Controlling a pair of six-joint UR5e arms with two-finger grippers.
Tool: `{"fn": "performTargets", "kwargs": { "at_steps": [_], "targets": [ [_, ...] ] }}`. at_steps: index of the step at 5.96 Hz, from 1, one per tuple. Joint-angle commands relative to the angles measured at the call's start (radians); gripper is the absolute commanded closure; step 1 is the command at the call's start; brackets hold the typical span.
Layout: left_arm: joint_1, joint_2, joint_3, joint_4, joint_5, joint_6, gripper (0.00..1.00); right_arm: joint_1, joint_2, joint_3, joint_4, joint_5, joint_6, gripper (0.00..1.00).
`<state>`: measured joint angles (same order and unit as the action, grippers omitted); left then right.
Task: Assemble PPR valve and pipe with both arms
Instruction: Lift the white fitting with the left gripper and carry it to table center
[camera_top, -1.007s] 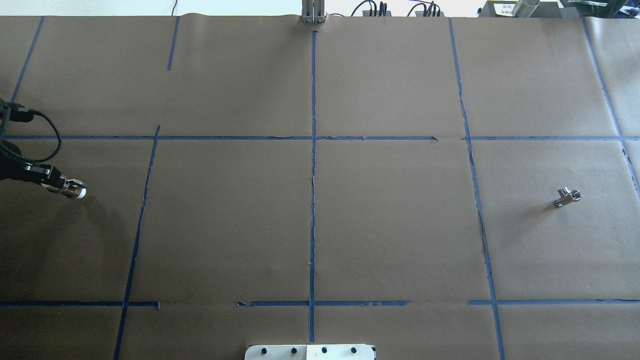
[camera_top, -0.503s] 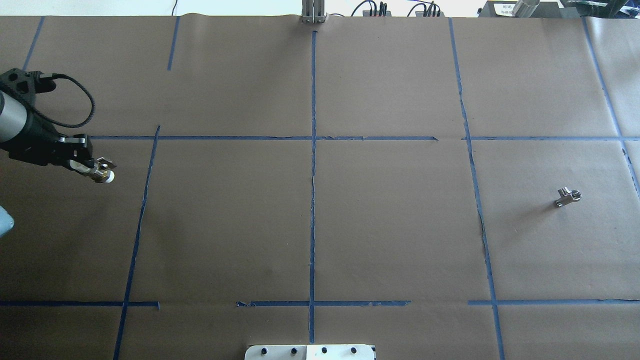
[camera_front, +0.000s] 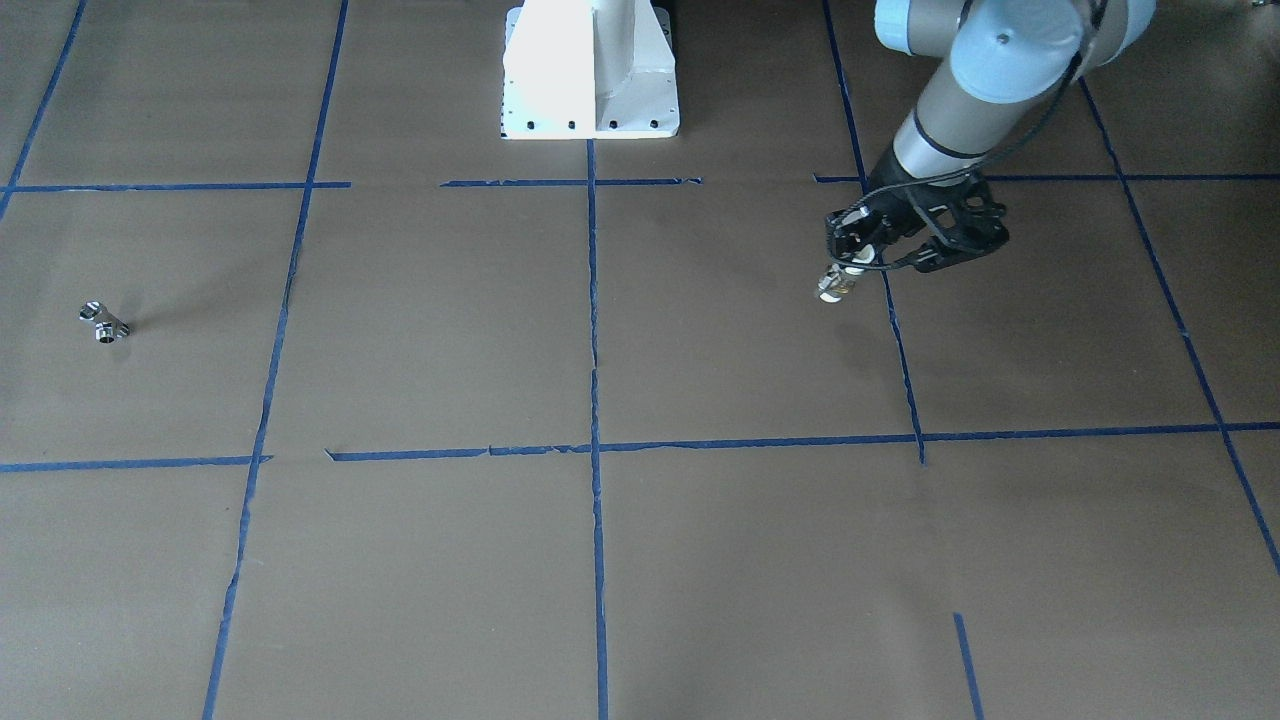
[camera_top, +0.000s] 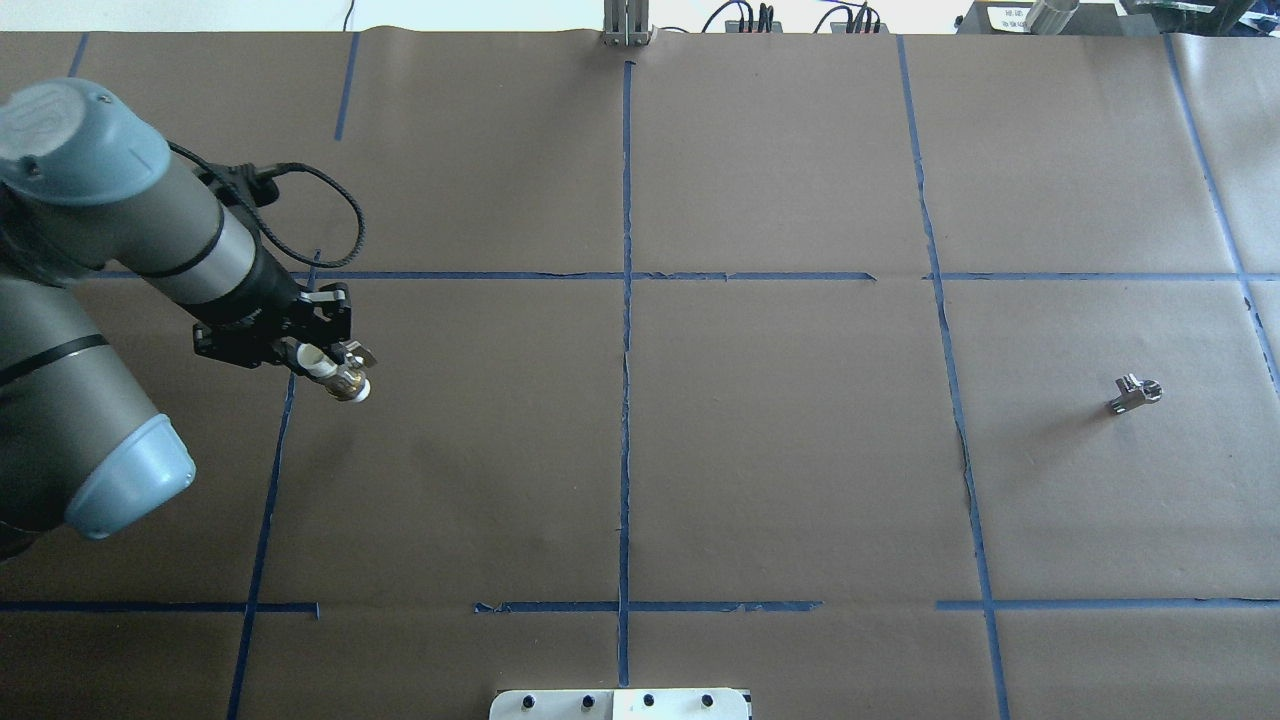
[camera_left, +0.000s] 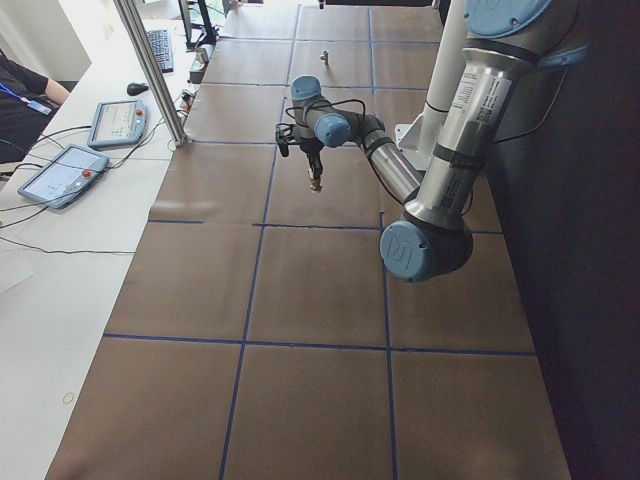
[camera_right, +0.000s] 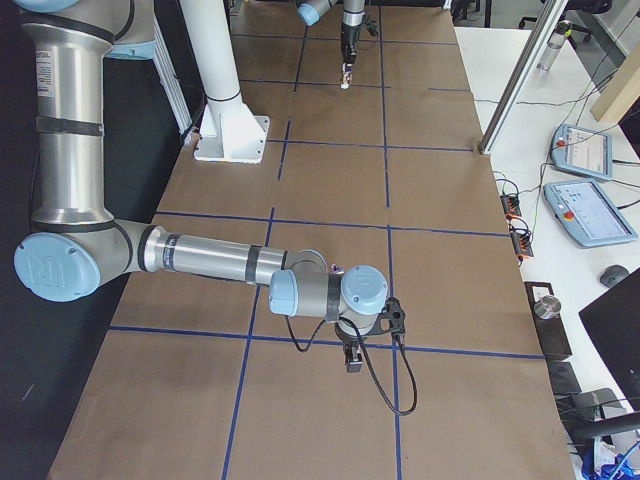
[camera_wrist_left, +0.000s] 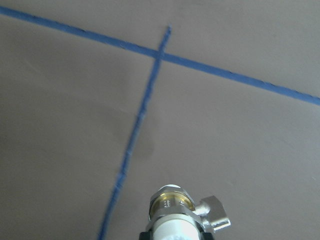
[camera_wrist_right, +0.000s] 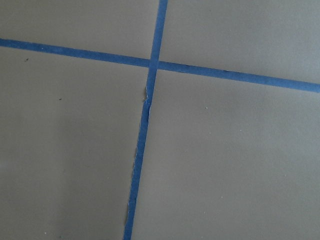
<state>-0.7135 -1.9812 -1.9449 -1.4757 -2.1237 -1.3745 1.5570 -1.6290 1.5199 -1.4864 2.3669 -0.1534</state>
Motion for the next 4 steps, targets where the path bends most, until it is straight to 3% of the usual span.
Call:
{"fn": "performTargets", "kwargs": {
  "at_steps": [1, 3, 4],
  "targets": [
    [0.116, -0.239, 0.166, 0.012, 0.076, -0.201, 1.0, 0.0, 0.0, -0.001, 0.0, 0.0, 0.0, 0.0],
    [0.141, -0.475, 0.394, 0.011, 0.117, -0.286, 1.0, -0.002, 0.0, -0.001, 0.0, 0.0, 0.0, 0.0],
    [0.175, -0.517, 0.447, 0.009, 0.166, -0.288, 1.0, 0.0, 0.0, -0.001, 0.0, 0.0, 0.0, 0.0]
  ]
}}
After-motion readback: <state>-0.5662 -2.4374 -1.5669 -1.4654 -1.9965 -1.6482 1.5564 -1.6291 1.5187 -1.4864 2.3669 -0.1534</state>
